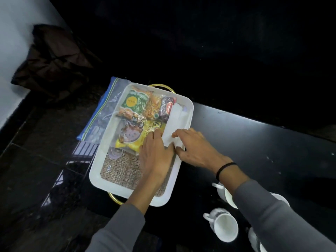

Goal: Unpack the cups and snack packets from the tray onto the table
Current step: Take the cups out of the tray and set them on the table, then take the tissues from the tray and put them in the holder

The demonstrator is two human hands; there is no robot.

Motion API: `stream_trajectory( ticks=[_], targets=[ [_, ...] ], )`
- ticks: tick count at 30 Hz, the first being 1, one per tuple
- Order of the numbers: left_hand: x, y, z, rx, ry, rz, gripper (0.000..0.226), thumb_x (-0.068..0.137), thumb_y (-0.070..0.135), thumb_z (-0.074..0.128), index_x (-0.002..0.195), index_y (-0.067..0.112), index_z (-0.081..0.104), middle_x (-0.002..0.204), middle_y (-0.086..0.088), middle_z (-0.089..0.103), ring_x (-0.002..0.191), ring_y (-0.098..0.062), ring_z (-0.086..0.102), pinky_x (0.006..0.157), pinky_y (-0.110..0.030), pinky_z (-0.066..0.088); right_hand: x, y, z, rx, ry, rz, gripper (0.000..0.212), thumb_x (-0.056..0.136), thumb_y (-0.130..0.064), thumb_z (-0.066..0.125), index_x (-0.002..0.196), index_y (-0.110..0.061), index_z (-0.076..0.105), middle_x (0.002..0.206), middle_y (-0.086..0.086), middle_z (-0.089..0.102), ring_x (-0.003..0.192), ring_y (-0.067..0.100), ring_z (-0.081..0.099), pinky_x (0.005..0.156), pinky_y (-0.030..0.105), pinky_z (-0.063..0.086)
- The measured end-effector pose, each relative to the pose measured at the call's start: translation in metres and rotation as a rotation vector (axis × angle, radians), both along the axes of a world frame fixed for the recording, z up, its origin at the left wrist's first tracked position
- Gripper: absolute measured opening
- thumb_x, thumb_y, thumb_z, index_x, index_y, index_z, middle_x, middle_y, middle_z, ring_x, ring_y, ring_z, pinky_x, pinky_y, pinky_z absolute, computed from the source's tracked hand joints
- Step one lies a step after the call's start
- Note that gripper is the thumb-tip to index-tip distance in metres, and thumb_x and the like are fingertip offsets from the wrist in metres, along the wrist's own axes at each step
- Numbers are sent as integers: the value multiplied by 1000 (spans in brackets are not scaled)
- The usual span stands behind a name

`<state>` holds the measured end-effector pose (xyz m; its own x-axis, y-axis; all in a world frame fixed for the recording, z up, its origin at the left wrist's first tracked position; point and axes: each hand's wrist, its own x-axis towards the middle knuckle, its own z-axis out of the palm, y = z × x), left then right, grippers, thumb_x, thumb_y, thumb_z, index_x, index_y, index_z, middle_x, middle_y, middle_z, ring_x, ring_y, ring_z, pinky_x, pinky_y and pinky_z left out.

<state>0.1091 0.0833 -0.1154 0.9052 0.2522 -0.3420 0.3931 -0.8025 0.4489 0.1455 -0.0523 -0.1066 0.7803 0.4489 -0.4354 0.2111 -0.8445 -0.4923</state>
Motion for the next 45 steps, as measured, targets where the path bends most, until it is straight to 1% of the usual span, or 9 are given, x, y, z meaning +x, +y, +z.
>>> stream_trajectory(
  ticks=[6, 14, 19, 23, 28, 32, 36, 40, 45],
  targets=[
    [12, 1, -9, 290, -34, -202, 46, 98, 52, 51, 133, 22, 54, 127, 3, 62, 119, -20, 58, 94, -38, 38, -4, 0, -3, 41, 4, -166, 39, 94, -23, 55, 131, -12, 56, 133, 5, 64, 114, 25, 59, 96, 41, 51],
    [13, -4, -18, 304, -25, -257, 37, 99, 47, 53, 126, 24, 64, 115, -2, 63, 113, -24, 57, 92, -41, 44, -11, -11, 1, 80, 13, -259, 37, 93, -29, 57, 129, -17, 55, 132, -1, 64, 110, 20, 61, 93, 41, 55],
    [4, -6, -8, -65, -178, -139, 25, 90, 39, 62, 103, 20, 69, 92, 6, 57, 87, -18, 60, 70, -34, 45, -17, -22, 8, 134, -23, -293, 35, 94, -27, 60, 128, -18, 56, 125, -2, 65, 101, 14, 57, 89, 35, 54],
    [-7, -6, 19, -497, -278, 12, 5, 78, 37, 65, 83, 39, 65, 75, 14, 67, 64, 0, 62, 53, -13, 44, -24, -32, 18, 228, -31, -390, 36, 93, -24, 63, 128, -20, 54, 120, -7, 63, 108, 16, 60, 102, 44, 48],
    [-11, -6, 42, -981, -253, 291, 20, 65, 37, 67, 75, 23, 76, 69, 14, 74, 59, -1, 65, 49, -16, 47, -34, -53, 36, 555, 106, -693, 35, 99, -37, 59, 132, -31, 51, 120, -24, 59, 103, -16, 57, 75, 1, 45],
    [-11, -12, 51, -1244, -114, 328, 18, 57, 30, 68, 70, 23, 77, 74, 6, 72, 69, -12, 68, 60, -29, 50, -36, -70, 47, 756, 374, -893, 60, 83, -80, 50, 122, -37, 66, 123, -16, 69, 109, -2, 66, 98, 29, 49],
    [-14, -32, 59, -1266, 2, 281, 12, 54, 32, 69, 59, 22, 74, 69, 6, 73, 62, -11, 69, 55, -25, 52, -43, -96, 53, 874, 600, -941, 63, 80, -79, 59, 104, -25, 81, 105, 4, 81, 97, 23, 78, 85, 35, 59],
    [-20, -60, 56, -1266, 91, 332, 20, 87, 36, 69, 81, 22, 82, 95, -4, 81, 87, -21, 77, 83, -41, 59, -64, -117, 46, 946, 409, -989, 31, 97, -44, 66, 105, -16, 78, 100, 5, 81, 83, 18, 78, 61, 24, 58],
    [-32, -88, 51, -1256, 153, 356, 44, 106, 41, 44, 94, 24, 83, 102, -6, 81, 94, -21, 78, 82, -45, 63, -83, -140, 40, 995, 320, -1067, 26, 100, -41, 63, 111, -21, 76, 104, 1, 81, 88, 15, 79, 65, 24, 60]
  ],
)
